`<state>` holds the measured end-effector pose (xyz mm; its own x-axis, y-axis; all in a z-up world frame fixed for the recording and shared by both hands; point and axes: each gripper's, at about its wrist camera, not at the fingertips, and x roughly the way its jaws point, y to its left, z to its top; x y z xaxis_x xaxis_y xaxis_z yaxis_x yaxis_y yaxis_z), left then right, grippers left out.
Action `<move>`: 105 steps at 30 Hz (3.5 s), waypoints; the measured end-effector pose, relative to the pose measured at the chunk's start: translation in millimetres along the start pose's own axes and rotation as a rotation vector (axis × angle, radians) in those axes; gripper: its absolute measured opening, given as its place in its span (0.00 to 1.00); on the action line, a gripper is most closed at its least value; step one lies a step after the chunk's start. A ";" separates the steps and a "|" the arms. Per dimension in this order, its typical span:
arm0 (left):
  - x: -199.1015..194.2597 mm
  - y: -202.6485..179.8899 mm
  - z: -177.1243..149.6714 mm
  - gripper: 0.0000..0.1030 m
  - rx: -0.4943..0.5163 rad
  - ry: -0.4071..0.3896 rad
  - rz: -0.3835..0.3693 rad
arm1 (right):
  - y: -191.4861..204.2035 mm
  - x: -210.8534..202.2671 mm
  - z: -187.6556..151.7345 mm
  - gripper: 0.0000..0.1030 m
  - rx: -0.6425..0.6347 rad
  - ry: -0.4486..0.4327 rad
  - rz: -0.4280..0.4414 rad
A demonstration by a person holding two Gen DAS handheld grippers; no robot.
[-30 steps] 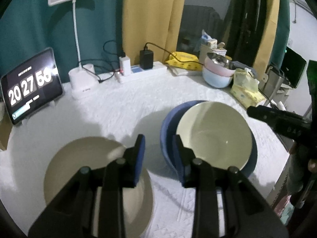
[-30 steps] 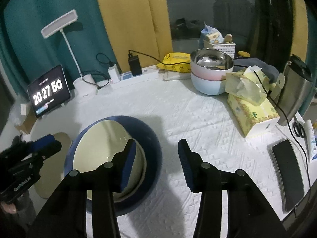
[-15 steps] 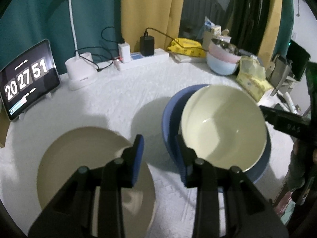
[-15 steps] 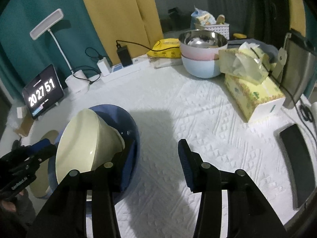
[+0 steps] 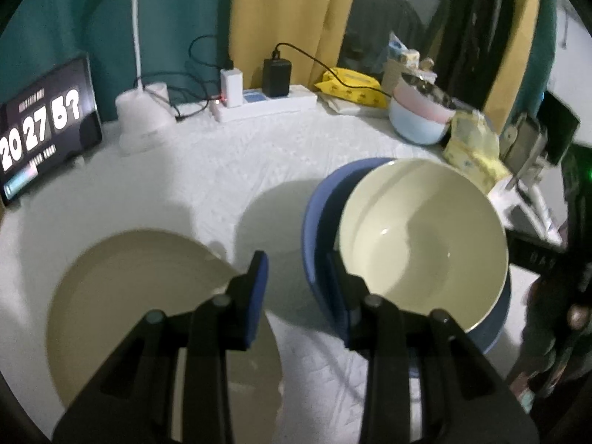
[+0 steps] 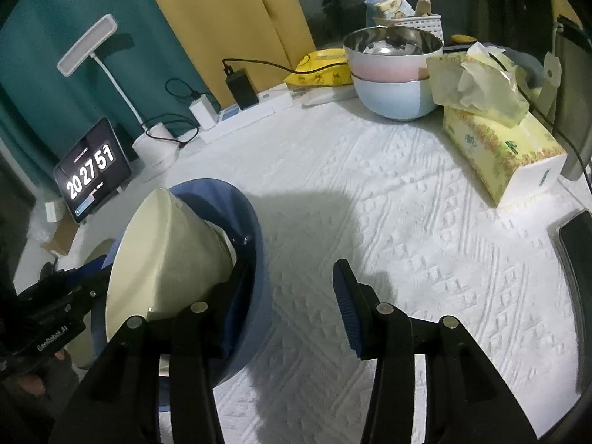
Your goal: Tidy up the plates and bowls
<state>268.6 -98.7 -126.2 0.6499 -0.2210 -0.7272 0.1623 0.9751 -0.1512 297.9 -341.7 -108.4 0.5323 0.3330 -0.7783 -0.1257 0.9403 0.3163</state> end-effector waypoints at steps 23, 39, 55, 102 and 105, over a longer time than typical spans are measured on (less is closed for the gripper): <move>-2.0 -8.1 -2.4 0.10 -0.002 -0.044 -0.031 | 18.9 -5.9 -8.4 0.09 0.050 -0.071 0.008; -16.3 -15.6 1.8 0.09 0.040 -0.088 -0.002 | 24.4 -19.1 -8.6 0.09 0.072 -0.087 -0.010; -48.7 -13.3 6.1 0.09 0.046 -0.155 -0.008 | 46.2 -47.0 1.2 0.09 0.029 -0.134 -0.017; -106.8 95.6 -11.1 0.09 -0.101 -0.247 0.073 | 170.9 -29.8 13.0 0.09 -0.157 -0.120 0.043; -107.9 105.6 -13.4 0.09 -0.116 -0.246 0.086 | 180.4 -23.0 13.1 0.09 -0.166 -0.111 0.054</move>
<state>205.7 28.4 -72.7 0.8205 -0.1219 -0.5585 0.0223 0.9831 -0.1818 274.0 -180.7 -26.3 0.6088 0.3822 -0.6952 -0.2882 0.9230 0.2550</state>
